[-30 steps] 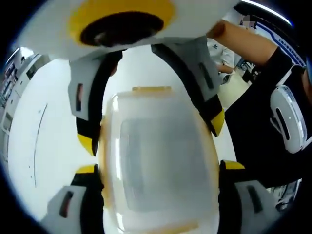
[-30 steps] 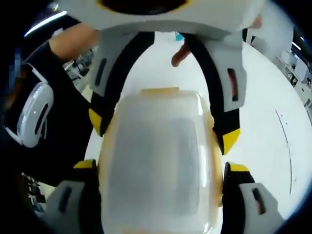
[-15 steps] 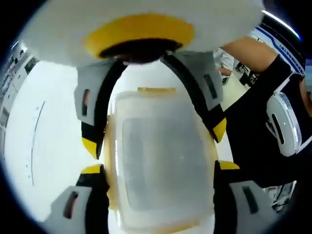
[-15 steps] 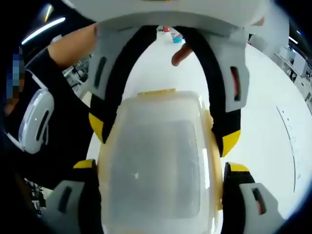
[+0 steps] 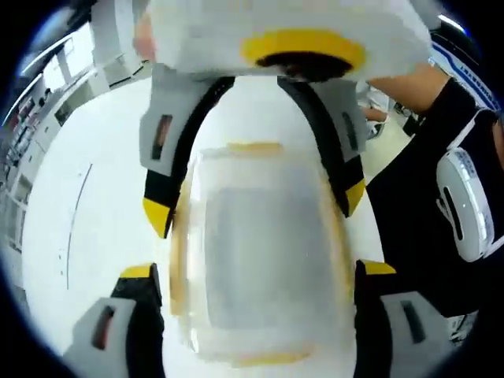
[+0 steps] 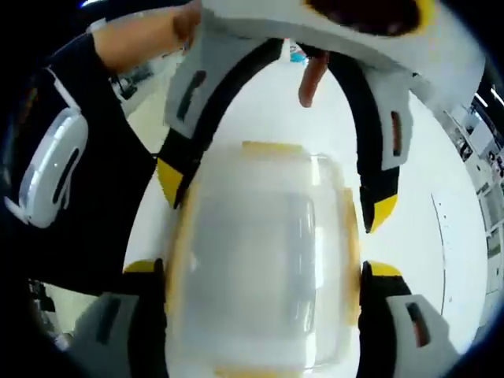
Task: Snap each plastic latch of the storage box into its locked position after aligning the lid with the box until every specified latch is closed and the lid sits flush.
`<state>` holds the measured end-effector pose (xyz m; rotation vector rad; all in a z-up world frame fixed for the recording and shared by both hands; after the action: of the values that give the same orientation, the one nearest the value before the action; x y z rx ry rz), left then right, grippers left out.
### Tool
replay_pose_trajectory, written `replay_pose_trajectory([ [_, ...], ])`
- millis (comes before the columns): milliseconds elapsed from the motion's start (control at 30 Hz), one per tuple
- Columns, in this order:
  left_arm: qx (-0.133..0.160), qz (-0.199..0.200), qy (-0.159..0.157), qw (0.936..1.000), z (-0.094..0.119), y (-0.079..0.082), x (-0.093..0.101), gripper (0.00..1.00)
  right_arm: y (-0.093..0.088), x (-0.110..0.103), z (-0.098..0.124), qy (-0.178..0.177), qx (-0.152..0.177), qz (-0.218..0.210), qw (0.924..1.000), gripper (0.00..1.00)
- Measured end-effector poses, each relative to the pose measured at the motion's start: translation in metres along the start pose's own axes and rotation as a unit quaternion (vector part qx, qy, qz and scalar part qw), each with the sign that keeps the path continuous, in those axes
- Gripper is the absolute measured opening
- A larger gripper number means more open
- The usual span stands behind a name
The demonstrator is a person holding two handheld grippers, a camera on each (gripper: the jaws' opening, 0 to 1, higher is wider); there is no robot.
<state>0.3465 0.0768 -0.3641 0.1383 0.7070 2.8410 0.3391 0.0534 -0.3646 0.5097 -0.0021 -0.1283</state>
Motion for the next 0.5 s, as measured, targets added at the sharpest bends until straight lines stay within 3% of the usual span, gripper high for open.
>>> replay_pose_trajectory([
  [33, 0.002, -0.004, 0.011, 0.9999, -0.005, -0.0003, -0.003, 1.0, -0.0027, 0.0006, -0.0002, 0.002, -0.006, 0.001, 1.0, 1.0],
  [500, -0.009, -0.016, 0.016, 0.9997, -0.0057, -0.002, -0.0054, 1.0, -0.0025, 0.0017, -0.0063, -0.018, 0.018, -0.005, 0.9997, 1.0],
])
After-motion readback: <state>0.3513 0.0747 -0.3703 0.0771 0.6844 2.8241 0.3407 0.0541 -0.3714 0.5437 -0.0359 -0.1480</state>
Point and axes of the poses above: the point that each gripper's makers call its tool centre point, and the gripper's own axes: z roughly backward along the fingers, x roughly to its right, y roughly out of its top, the point moved 2 cm from there along z, roughly backward along the fingers, and after that the axes turned 5 degrees about -z, right-handed, at the moved point
